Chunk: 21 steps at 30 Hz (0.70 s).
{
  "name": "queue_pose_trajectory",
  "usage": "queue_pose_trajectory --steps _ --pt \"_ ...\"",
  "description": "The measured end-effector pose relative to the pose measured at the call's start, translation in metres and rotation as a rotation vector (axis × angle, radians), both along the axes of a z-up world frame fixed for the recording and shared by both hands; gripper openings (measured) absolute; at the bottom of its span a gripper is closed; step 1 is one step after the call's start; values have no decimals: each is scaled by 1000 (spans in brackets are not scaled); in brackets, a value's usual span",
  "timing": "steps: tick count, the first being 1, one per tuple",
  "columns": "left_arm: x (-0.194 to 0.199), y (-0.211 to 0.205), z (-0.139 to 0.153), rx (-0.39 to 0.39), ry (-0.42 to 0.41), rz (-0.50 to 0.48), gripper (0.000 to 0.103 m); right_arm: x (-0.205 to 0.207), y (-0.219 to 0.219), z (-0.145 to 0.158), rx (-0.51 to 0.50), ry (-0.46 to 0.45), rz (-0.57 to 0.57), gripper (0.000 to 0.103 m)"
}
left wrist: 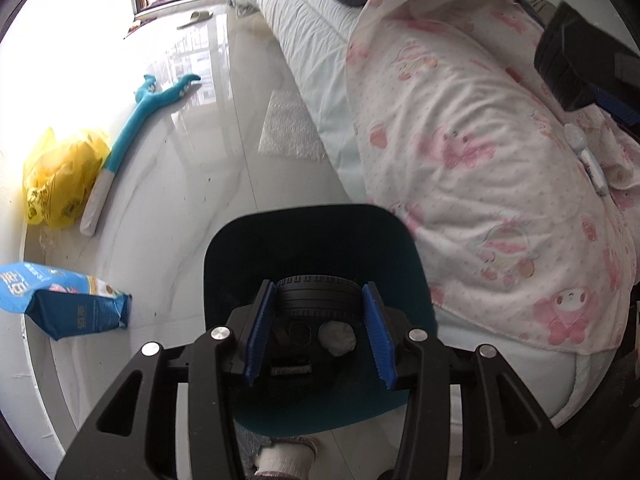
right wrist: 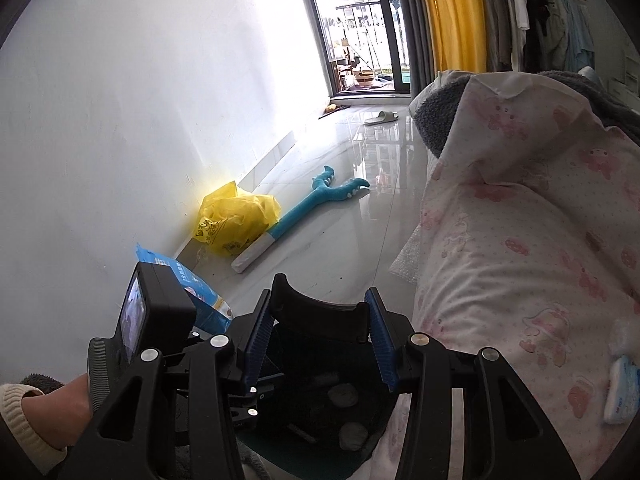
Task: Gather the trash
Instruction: 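Open the left gripper over the bin to drop the black clip, then move both grippers back toward the duvet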
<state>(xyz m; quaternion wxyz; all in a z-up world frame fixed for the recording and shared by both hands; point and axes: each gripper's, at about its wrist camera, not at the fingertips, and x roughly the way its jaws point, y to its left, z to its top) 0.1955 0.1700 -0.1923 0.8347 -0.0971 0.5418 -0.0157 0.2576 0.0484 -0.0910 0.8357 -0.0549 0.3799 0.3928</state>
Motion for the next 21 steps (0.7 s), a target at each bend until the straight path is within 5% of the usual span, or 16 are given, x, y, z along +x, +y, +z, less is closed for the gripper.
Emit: queue_pose_trajectory --steps 3,6,21 --pt "-5 7 -3 3 27 13 52 -1 11 -4 -1 6 8 47" --pt "-9 16 0 27 26 36 74 -2 22 -9 -5 18 13 47" --pt "-40 60 45 -3 -121 125 87 4 63 -47 -65 96 27 47"
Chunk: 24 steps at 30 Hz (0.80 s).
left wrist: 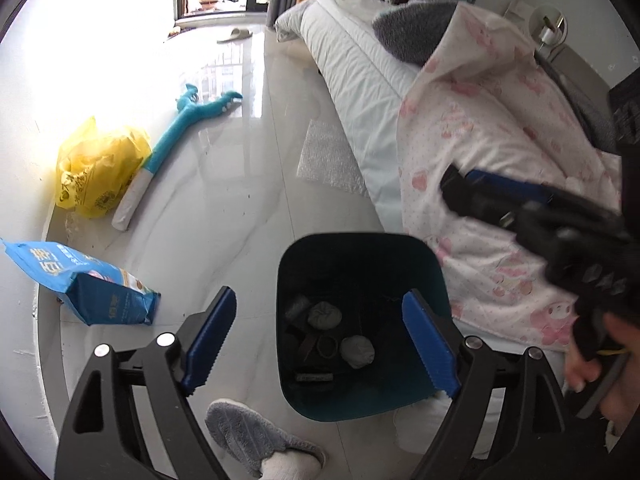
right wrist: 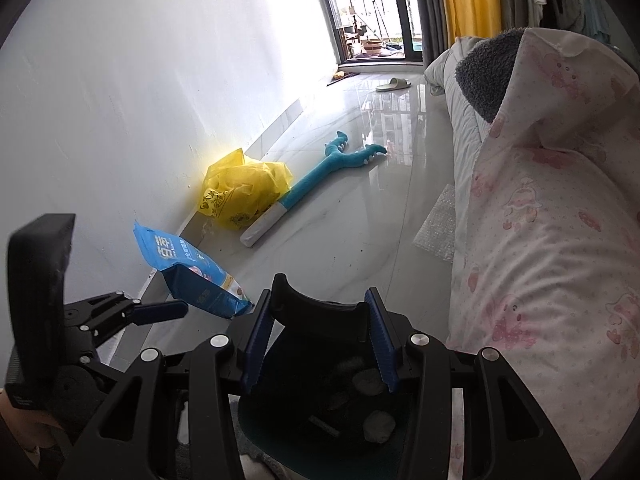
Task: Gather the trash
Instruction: 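Move both grippers back toward the duvet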
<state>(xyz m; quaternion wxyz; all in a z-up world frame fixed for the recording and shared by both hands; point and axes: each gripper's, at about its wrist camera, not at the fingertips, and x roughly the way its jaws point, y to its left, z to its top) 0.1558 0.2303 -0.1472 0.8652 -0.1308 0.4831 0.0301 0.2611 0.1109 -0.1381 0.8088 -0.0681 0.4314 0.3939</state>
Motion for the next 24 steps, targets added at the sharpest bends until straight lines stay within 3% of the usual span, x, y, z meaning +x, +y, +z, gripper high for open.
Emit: queue_pose_trajectory --steps 7,19,24 --pt "-13 4 30 87 -109 1 89 2 11 -27 -43 81 10 47" --pt "-26 6 81 40 -276 15 89 -7 27 -62 -166 106 33 47" --pt "-29 0 108 19 -360 15 88 -7 12 -74 -219 108 5 58"
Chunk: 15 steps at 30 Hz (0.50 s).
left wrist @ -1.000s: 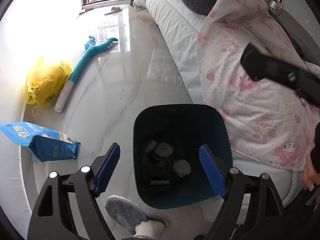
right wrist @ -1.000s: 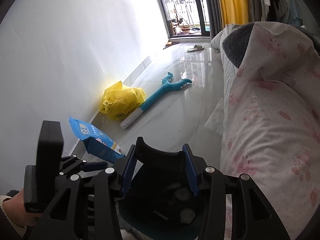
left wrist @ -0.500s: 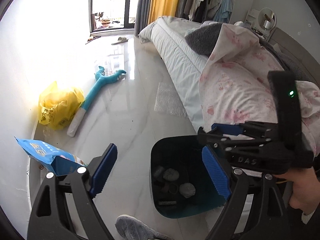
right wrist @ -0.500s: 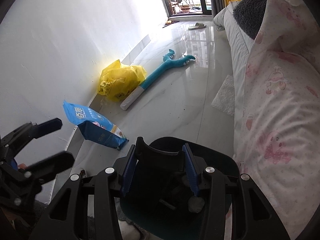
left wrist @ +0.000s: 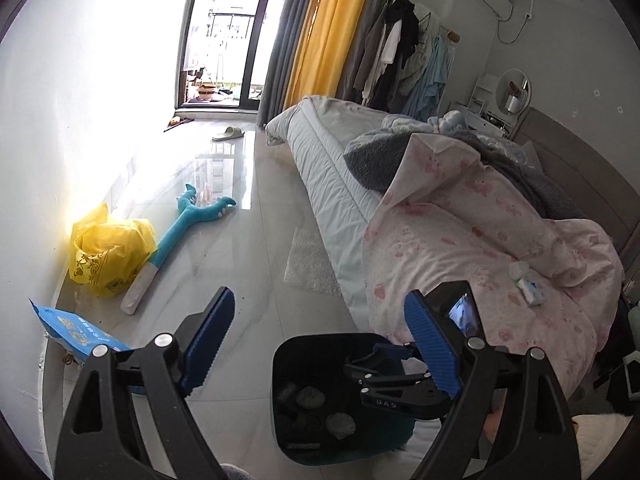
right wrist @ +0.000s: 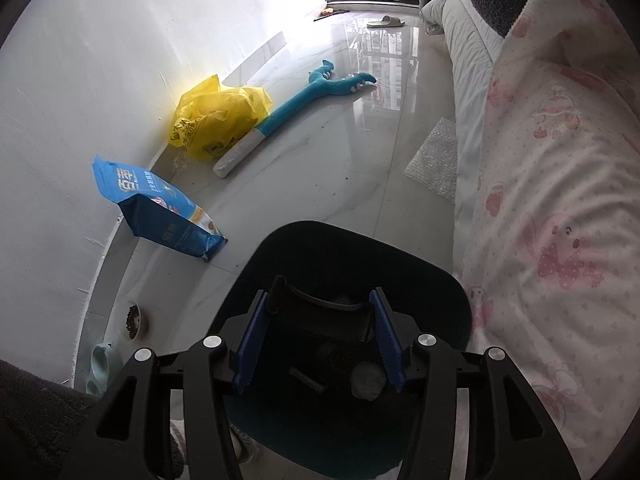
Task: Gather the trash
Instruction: 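Move both grippers back toward the duvet, then grasp the blue wipes pack with the right gripper while the left gripper grasps the bubble wrap roll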
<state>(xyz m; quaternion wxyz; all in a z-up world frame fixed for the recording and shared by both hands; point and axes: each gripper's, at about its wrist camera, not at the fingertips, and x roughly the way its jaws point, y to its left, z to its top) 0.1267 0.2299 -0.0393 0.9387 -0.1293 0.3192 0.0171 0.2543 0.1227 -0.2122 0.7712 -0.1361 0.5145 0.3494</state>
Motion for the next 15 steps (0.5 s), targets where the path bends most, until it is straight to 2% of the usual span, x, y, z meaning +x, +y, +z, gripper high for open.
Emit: queue_pose_trajectory --steps 6,11,15 --pt "3 -21 12 51 -56 -33 88 3 -22 12 8 -28 -36 64" --pt "8 -26 14 42 -80 -36 88 2 -36 21 39 -41 -34 65" --pt "16 -31 11 28 -63 -37 89 -1 -49 30 88 -55 -20 66"
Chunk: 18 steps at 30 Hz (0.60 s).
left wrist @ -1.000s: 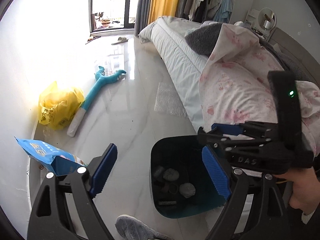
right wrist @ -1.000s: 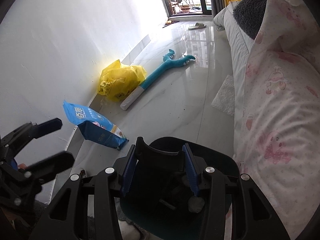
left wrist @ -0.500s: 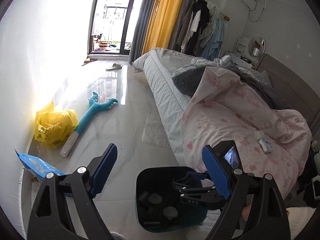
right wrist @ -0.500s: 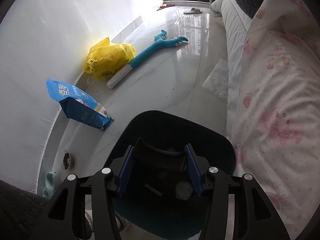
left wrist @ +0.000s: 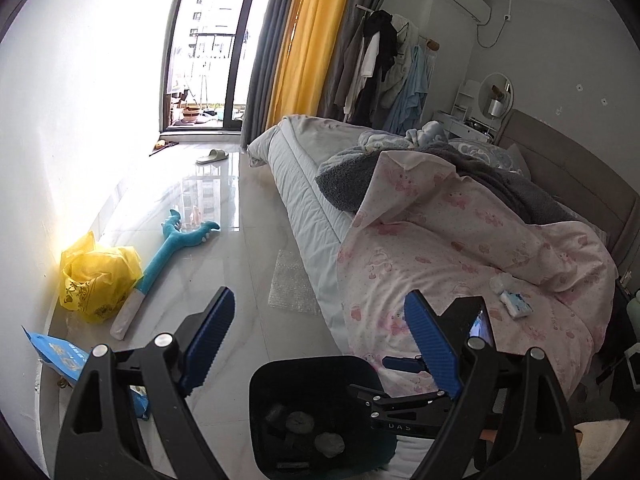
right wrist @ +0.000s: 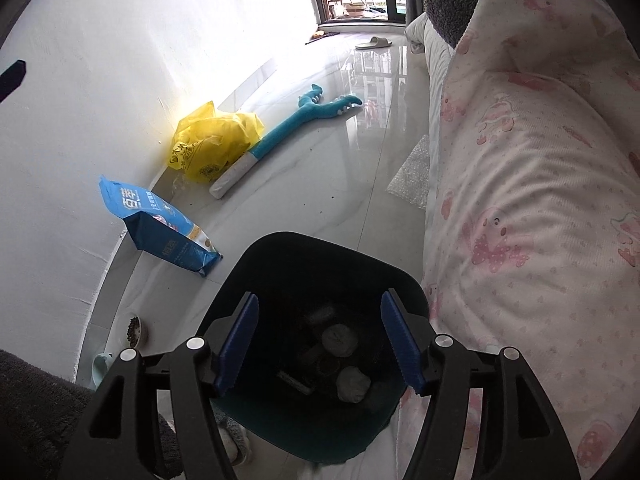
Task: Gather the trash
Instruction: 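Grasp the blue wipes pack with the right gripper while the left gripper grasps the bubble wrap roll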
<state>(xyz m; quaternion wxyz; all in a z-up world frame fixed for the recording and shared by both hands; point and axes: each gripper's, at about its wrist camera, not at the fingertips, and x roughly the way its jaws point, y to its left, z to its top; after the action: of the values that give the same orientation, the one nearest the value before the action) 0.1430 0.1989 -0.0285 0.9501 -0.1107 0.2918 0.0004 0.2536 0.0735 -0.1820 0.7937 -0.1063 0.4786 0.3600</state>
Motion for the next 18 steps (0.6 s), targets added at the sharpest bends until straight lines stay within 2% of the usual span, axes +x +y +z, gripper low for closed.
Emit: queue_pose_trajectory --steps 10,18 --pt "24 -26 2 19 -7 -19 89 6 -41 38 92 -76 -19 77" --pt "41 -50 -1 11 -5 -52 89 12 -74 62 99 -168 -62 84"
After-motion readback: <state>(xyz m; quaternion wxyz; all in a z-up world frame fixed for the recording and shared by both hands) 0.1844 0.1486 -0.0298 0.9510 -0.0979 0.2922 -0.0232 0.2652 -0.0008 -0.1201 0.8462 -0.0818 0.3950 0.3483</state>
